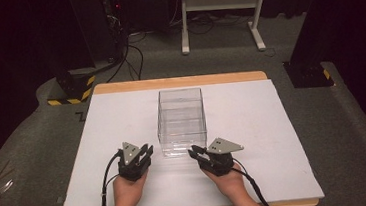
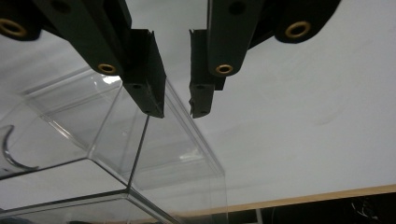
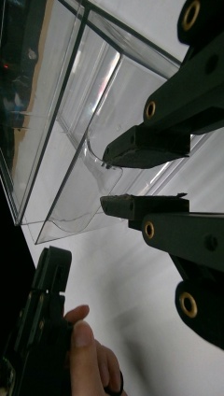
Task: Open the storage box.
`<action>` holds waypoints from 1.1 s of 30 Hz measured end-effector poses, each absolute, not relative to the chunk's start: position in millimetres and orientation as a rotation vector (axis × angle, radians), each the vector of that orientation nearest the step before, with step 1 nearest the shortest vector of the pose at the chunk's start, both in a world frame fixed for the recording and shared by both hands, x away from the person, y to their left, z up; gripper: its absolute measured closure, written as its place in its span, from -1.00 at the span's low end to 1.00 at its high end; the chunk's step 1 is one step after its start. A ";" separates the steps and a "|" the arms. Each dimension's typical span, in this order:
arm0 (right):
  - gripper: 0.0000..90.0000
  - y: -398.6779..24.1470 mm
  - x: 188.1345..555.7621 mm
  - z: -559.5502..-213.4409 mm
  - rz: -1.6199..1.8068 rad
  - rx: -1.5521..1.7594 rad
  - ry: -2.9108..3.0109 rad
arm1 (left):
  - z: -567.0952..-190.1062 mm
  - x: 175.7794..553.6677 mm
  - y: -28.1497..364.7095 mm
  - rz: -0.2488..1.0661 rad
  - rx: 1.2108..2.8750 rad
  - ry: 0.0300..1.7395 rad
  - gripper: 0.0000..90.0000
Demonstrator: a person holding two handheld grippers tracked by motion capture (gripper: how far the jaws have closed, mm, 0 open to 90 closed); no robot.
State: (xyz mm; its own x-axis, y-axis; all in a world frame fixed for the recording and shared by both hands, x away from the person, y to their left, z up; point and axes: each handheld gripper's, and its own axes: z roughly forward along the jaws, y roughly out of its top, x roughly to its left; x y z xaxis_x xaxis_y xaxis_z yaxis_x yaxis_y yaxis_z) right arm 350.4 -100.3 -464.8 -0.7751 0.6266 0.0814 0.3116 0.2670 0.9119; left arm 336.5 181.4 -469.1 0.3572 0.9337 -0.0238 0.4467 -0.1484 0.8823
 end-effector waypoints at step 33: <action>0.62 -131.1 307.3 -449.9 1.464 0.856 2.135 | -479.1 337.6 164.6 0.691 1.742 1.205 0.67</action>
State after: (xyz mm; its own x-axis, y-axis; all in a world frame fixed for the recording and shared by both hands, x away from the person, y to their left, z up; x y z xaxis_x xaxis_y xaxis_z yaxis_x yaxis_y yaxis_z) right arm 307.3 -131.1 -449.9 -0.7266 0.6870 0.0072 0.2544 0.2592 0.9317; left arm 337.6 164.6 -479.1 0.3738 0.9268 -0.0372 0.4354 -0.1399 0.8893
